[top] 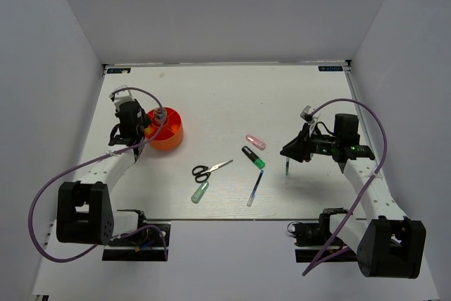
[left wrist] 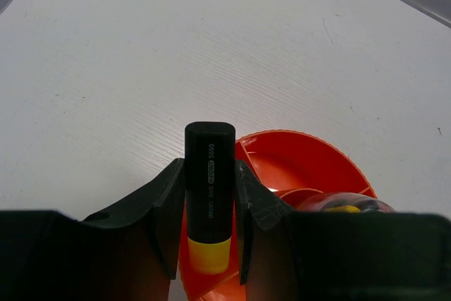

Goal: Sort the stationery into containers
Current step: Place the pen in the storage box.

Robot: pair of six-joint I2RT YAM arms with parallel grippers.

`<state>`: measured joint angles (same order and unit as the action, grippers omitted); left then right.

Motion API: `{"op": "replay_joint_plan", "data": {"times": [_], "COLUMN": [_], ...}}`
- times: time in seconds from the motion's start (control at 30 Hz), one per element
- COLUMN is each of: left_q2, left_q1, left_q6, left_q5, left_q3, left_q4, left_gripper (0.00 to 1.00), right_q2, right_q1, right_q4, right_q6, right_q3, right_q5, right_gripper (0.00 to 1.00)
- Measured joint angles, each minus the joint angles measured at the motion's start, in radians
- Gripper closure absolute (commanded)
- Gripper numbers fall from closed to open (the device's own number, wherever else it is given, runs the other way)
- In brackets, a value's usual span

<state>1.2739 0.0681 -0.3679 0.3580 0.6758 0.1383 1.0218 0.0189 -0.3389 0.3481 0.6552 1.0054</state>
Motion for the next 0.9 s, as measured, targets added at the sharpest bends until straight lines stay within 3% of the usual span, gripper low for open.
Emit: {"op": "replay_joint_plan", "data": {"times": [0.3, 0.57, 0.6, 0.63, 0.7, 0.73, 0.83, 0.9], "left_q2": [-0.025, -0.063, -0.075, -0.090, -0.133, -0.158, -0.243, -0.304], "left_q1": [0.021, 0.026, 0.026, 0.026, 0.027, 0.028, 0.045, 0.067], "left_q6": [0.000, 0.000, 0.001, 0.001, 0.004, 0.004, -0.001, -0.003], "left_q5": [-0.002, -0.002, -0.001, -0.002, -0.003, -0.003, -0.015, -0.054], "left_q3": [-0.014, -0.014, -0.014, -0.014, -0.012, -0.005, 0.039, 0.072], "left_q4": [-0.011, -0.047, -0.057, -0.070, -0.105, -0.134, -0.241, -0.312], "left_gripper": [0.38, 0.37, 0.40, 0.53, 0.66, 0.80, 0.84, 0.75], "right_q2": [0.000, -0.008, -0.010, -0.010, -0.010, -0.010, -0.010, -0.006], "right_q1": [0.000, 0.000, 0.000, 0.000, 0.000, 0.000, 0.000, 0.000], "right_q4": [0.000, 0.001, 0.002, 0.002, 0.002, 0.002, 0.002, 0.002], "right_q6": [0.000, -0.001, -0.002, -0.003, -0.005, -0.008, -0.022, -0.033], "right_q3": [0.000, 0.000, 0.000, 0.000, 0.000, 0.000, 0.000, 0.001], "right_q5": [0.000, 0.004, 0.005, 0.006, 0.008, 0.008, 0.002, -0.008], "right_gripper": [0.64, 0.64, 0.64, 0.64, 0.64, 0.66, 0.74, 0.82]}}
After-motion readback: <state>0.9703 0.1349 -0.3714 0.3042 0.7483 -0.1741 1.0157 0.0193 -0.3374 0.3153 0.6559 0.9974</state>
